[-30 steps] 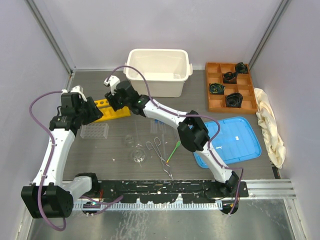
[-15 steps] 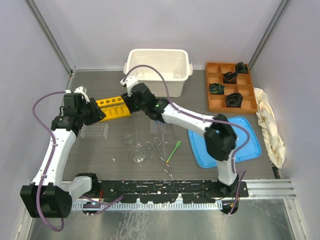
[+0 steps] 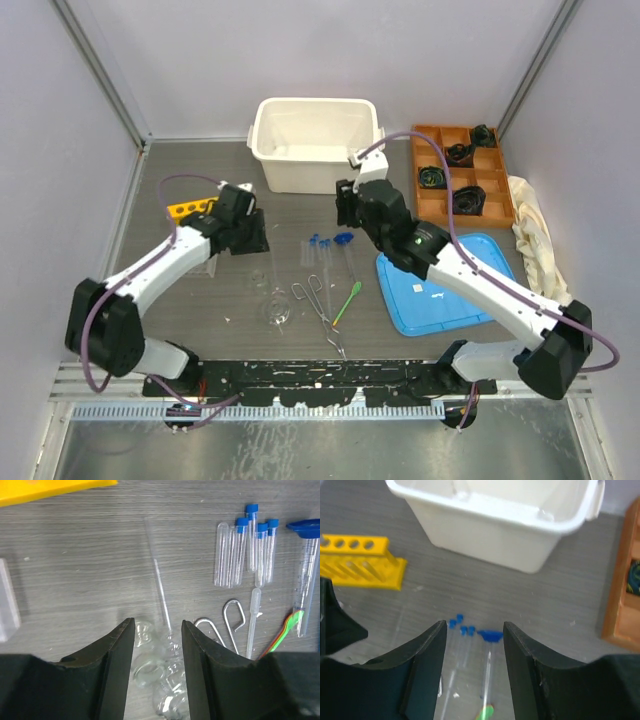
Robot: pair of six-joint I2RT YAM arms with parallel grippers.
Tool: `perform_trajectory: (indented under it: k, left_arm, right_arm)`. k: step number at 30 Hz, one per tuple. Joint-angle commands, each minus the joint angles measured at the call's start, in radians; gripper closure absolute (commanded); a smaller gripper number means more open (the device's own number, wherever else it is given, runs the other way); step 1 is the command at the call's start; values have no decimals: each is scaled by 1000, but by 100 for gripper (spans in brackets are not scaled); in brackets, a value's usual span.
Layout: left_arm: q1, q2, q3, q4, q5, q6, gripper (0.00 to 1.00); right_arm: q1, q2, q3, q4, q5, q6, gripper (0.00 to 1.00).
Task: Organize the chemistry lab equipment
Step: Insert the test tube into the slot of the test tube rack, then pick up the test tube at the center of the board.
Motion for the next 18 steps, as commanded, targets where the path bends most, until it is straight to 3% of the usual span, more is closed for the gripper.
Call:
perform_trajectory:
  k: [1,8,18]
  left_arm:
    - [-84,139,116,82,-67,-26,56]
    - [-166,318,234,92,-116,-6,56]
    - [-225,428,302,87,-159,67,57]
  right_arm:
    - [-14,-107,-107,-70,73,72,45]
    - [-45,-206,-204,-98,76,101,45]
    - [-74,-220,-230,-105,45,101,45]
